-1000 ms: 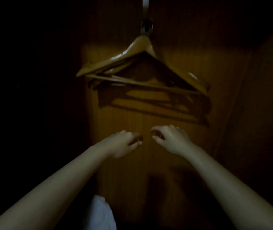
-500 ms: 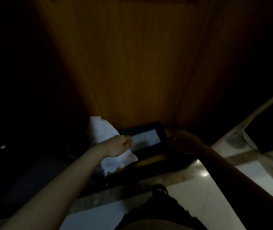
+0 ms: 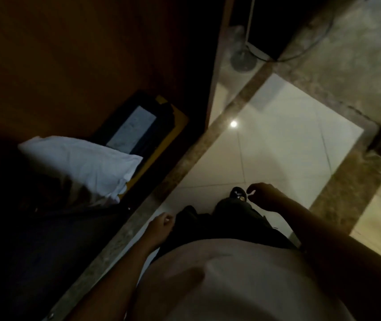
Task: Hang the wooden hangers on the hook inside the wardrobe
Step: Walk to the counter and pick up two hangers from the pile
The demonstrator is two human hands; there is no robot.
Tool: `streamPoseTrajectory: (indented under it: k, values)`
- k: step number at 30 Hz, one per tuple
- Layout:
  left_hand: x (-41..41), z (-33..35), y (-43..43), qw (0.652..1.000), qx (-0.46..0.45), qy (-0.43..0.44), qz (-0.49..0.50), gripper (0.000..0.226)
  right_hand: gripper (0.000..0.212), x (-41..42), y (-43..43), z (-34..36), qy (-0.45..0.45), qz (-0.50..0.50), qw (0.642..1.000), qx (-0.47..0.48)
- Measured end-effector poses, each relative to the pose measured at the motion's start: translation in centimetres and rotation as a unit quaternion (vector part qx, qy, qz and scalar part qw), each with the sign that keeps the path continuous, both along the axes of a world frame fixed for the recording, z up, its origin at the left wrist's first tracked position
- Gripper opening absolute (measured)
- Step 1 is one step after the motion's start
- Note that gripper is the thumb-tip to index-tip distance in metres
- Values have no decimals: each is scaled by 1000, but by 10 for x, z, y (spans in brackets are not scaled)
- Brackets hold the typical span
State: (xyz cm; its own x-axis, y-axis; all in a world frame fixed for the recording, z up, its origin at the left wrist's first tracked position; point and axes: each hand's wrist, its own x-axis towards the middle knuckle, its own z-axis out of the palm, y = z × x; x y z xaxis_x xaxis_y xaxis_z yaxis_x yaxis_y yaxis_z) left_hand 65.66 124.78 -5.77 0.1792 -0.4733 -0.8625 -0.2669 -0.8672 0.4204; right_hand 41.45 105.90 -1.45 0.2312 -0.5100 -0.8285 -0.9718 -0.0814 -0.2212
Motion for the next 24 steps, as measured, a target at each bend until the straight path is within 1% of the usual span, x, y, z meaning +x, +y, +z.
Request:
streamPoseTrajectory:
  k: [2, 3, 4, 6, 9, 12, 14, 18, 19, 21, 24]
  values:
    - [-18, -2, 0, 996, 21, -5, -82, 17, 30, -40, 13, -7, 13, -57, 998, 26]
    - [-25, -5, -3, 994, 31, -9, -107, 21, 31, -59, 19, -11, 17, -95, 995, 35]
    - [-30, -5, -9, 992, 44, -10, -121, 21, 31, -77, 25, -16, 22, -132, 990, 41]
    - [-38, -6, -24, 990, 57, -12, -129, 15, 29, -110, 35, -25, 30, -178, 982, 61]
    - [-54, -8, -61, 989, 55, -7, -141, 14, 28, -149, 45, -32, 27, -222, 970, 95]
    - [-79, 2, -109, 985, 39, -12, -169, 14, 29, -182, 45, -34, 16, -248, 964, 96]
    - [-98, 5, -141, 985, 13, -17, -172, 12, 30, -203, 42, -35, 7, -261, 961, 93]
    - [-139, 9, -198, 990, -38, -31, -134, 18, 29, -247, 28, -37, -19, -312, 947, 67]
    - [-149, 10, -210, 991, -49, -33, -119, 23, 29, -257, 25, -37, -19, -328, 943, 58]
    - [-168, 14, -230, 994, -62, -33, -89, 31, 29, -277, 20, -35, -14, -351, 935, 40]
    - [-184, 14, -245, 996, -55, -31, -65, 32, 30, -301, 17, -34, -6, -364, 931, 44]
